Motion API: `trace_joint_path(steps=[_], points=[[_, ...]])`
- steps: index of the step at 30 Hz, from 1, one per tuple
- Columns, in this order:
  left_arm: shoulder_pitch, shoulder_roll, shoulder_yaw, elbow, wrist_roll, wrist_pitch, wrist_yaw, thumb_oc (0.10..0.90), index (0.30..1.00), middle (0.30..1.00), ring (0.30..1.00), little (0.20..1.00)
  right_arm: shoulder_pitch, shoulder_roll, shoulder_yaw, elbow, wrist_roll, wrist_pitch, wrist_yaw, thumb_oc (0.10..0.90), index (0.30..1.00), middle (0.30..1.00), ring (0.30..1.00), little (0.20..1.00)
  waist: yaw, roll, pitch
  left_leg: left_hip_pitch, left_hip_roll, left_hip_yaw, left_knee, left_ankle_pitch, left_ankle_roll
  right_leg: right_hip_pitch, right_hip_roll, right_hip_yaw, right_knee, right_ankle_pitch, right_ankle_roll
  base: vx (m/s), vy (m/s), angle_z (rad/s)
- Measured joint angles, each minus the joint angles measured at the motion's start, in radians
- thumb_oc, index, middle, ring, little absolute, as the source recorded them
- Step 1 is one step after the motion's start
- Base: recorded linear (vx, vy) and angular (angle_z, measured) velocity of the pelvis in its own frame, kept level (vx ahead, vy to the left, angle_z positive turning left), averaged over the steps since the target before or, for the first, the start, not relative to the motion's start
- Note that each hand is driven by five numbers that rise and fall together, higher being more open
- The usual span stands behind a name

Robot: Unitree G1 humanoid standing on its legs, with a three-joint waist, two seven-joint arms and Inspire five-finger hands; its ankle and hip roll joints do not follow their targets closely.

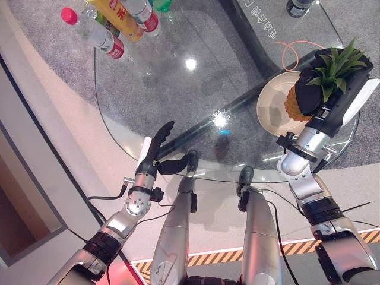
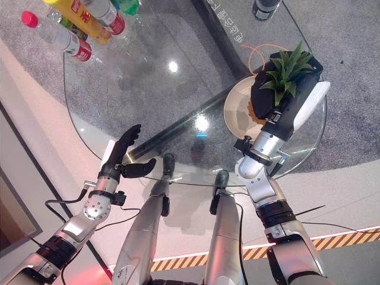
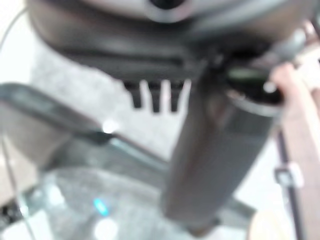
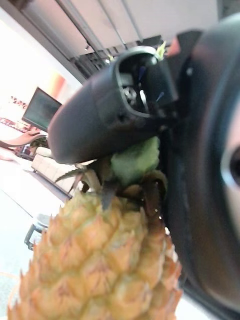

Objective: Pick up the fruit to the plate

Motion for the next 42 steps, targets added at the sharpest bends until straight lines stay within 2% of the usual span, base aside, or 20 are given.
trace_joint_path(steps=[13,18,26,30,42], points=[[-0.013,-0.002,-0.005,0.005,-0.002,0.003,0.014,0.800,0.900,0.900,0.900,0.900,-0.053,0.021,0.000,0.003,0.012,-0.017,0.008,0.100,0.300,0.300,0.300,0.200,0.010,0.000,0.000,-0.034,-0.011,-0.015,0.003,0.011,-0.002,-0.027,-0.013,-0.016,0.017,-0.002,0.000,0.01,0.025,0.03],[-0.030,-0.003,-0.035,0.007,-0.002,0.003,0.038,0.800,0.900,0.900,0.900,0.900,-0.077,0.030,0.010,0.086,0.011,-0.028,0.008,0.100,0.300,0.300,0.300,0.200,0.015,0.002,-0.001,-0.046,-0.018,-0.021,0.000,0.015,-0.001,-0.040,-0.021,-0.017,0.022,-0.004,0.003,0.00,0.030,0.06],[-0.069,-0.007,-0.067,0.010,-0.009,0.003,0.042,0.800,0.900,0.900,0.900,0.900,-0.132,0.020,0.013,0.220,0.007,-0.060,0.002,0.100,0.300,0.300,0.300,0.200,0.033,0.025,0.000,-0.115,-0.019,-0.033,0.015,0.025,-0.002,-0.108,-0.022,-0.024,0.052,-0.006,-0.001,0.00,0.005,0.03],[-0.088,-0.009,-0.086,0.009,-0.009,0.003,0.043,0.800,0.900,0.900,0.900,0.900,-0.154,-0.006,0.032,0.246,0.006,-0.070,-0.001,0.100,0.300,0.300,0.300,0.200,0.036,0.026,0.000,-0.120,-0.022,-0.034,0.016,0.027,-0.001,-0.113,-0.025,-0.024,0.056,-0.006,-0.001,0.00,0.000,0.00],[-0.092,-0.009,-0.107,0.009,-0.016,0.001,0.061,0.800,0.900,0.900,0.900,0.900,-0.179,-0.011,0.049,0.277,-0.010,-0.101,-0.024,0.100,0.300,0.300,0.300,0.200,0.032,0.027,0.000,-0.134,-0.020,-0.035,0.015,0.027,-0.002,-0.138,-0.023,-0.025,0.069,-0.009,-0.011,0.00,0.000,0.00]])
